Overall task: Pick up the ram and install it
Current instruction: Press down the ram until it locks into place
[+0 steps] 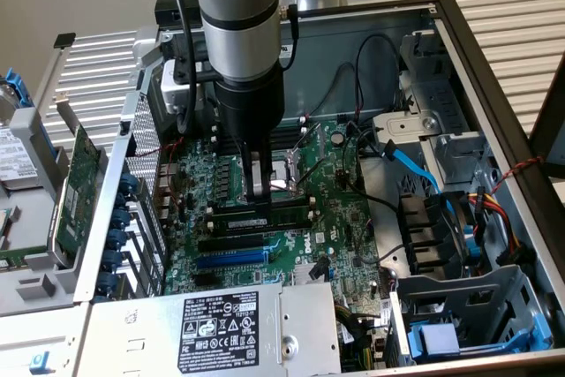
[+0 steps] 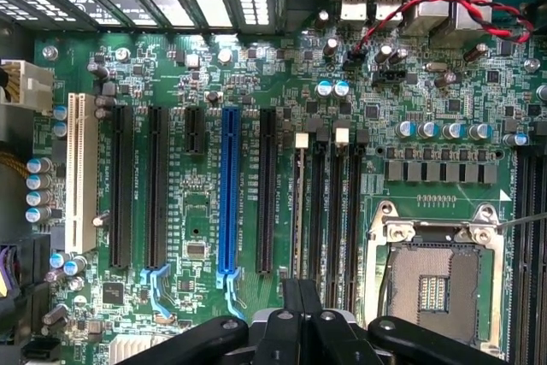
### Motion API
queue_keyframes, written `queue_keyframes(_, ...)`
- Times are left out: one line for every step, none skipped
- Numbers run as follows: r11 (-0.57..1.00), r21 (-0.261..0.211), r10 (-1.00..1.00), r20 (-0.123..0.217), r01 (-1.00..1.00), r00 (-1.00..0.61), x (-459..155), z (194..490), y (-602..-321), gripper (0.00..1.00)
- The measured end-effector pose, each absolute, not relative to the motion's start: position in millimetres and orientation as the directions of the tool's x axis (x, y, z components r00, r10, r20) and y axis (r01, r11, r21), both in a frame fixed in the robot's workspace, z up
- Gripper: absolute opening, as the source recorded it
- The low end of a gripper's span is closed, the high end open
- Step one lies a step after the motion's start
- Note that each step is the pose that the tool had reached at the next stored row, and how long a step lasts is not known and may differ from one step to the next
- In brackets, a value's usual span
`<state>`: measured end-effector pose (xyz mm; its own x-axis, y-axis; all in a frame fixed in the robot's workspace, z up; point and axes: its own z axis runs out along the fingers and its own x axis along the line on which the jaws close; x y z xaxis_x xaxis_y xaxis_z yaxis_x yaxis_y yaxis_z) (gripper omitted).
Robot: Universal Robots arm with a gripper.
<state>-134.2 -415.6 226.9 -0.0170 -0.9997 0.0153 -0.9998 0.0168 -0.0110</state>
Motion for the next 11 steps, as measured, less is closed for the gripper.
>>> queue_keyframes(0.017,-0.011,-1.000,0.015,-1.000,-0.017,-134.3,226.9,-415.6,0.11)
queue_keyframes(0.017,-0.011,-1.000,0.015,-1.000,-0.017,-134.4,226.8,-415.5,0.11)
queue_keyframes(0.017,-0.011,-1.000,0.015,-1.000,-0.017,-134.5,226.8,-415.5,0.11)
queue_keyframes(0.017,-0.011,-1.000,0.015,-1.000,-0.017,-134.6,226.7,-415.5,0.11)
queue_keyframes(0.017,-0.011,-1.000,0.015,-1.000,-0.017,-134.7,226.8,-415.5,0.11)
queue_keyframes(0.017,-0.011,-1.000,0.015,-1.000,-0.017,-134.7,227.0,-415.6,0.11)
queue_keyframes(0.017,-0.011,-1.000,0.014,-1.000,-0.017,-134.8,227.5,-415.5,0.11)
queue_keyframes(0.017,-0.011,-1.000,0.013,-1.000,-0.017,-134.9,228.8,-415.4,0.11)
queue_keyframes(0.017,-0.011,-1.000,0.014,-1.000,-0.017,-134.9,230.7,-415.5,0.11)
queue_keyframes(0.017,-0.011,-1.000,0.015,-1.000,-0.017,-134.9,232.5,-415.5,0.11)
queue_keyframes(0.017,-0.011,-1.000,0.015,-1.000,-0.017,-134.9,233.9,-415.5,0.11)
